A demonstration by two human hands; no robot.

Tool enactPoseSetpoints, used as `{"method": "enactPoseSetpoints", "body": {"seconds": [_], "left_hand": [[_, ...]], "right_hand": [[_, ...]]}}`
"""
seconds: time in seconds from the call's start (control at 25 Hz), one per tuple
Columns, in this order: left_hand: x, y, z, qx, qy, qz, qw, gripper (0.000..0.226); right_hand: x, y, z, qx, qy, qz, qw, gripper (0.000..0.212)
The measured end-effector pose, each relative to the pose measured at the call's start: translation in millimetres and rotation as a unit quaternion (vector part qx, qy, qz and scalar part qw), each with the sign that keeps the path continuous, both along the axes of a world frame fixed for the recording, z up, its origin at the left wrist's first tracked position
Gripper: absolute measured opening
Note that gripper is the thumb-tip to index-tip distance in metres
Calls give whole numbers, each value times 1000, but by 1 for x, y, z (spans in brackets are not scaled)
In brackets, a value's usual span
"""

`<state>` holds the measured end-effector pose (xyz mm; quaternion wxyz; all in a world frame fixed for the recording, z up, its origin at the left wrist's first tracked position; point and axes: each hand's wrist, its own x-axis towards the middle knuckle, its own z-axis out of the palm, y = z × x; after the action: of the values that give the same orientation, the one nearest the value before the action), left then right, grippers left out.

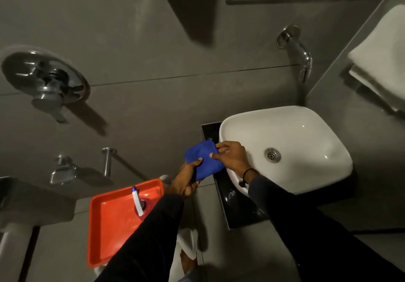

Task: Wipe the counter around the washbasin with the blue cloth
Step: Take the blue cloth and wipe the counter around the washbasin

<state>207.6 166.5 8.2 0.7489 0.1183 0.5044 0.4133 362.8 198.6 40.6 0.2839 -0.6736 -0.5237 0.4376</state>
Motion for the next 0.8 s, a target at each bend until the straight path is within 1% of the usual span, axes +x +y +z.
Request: {"method": "enactPoseSetpoints", "body": {"seconds": [0.04,0.08,0.12,0.16,0.24,0.28,0.36,0.44,0.52,0.56,0.68,0.76,0.8], "left_hand": [[-3,17,-7,-6,21,-1,1000,40],[-6,30,-12,-6,31,5,999,45],[-9,40,-16,4,29,14,999,48],[-12,49,-22,12,26,21,999,50],[-18,61,-30,19,53,29,998,47],[-19,67,-37,23,88,30,995,44],[-14,80,-52,34,201,20,979,39],[-9,92,-66,61,306,5,950,34],[-6,99,-75,151,362,-19,920,33],[-4,100,-78,209,389,-35,897,35],[0,109,-94,358,448,-80,815,43],[1,116,-106,413,489,-140,756,51],[-1,119,-114,428,510,-187,722,54]], "right_hand": [[2,13,-5,53,-34,-25,998,25],[5,22,-8,113,-83,-40,989,19],[8,30,-9,159,-141,-36,976,23],[11,38,-12,174,-190,-14,966,31],[10,45,-20,156,-290,70,942,50],[9,47,-25,147,-342,110,922,57],[8,49,-37,131,-406,157,891,64],[11,48,-48,110,-431,171,879,65],[14,49,-56,107,-442,170,874,64],[15,49,-59,113,-442,168,874,63],[17,50,-68,135,-421,152,884,60],[19,50,-71,142,-408,142,891,57],[19,51,-73,142,-402,139,894,57]]}}
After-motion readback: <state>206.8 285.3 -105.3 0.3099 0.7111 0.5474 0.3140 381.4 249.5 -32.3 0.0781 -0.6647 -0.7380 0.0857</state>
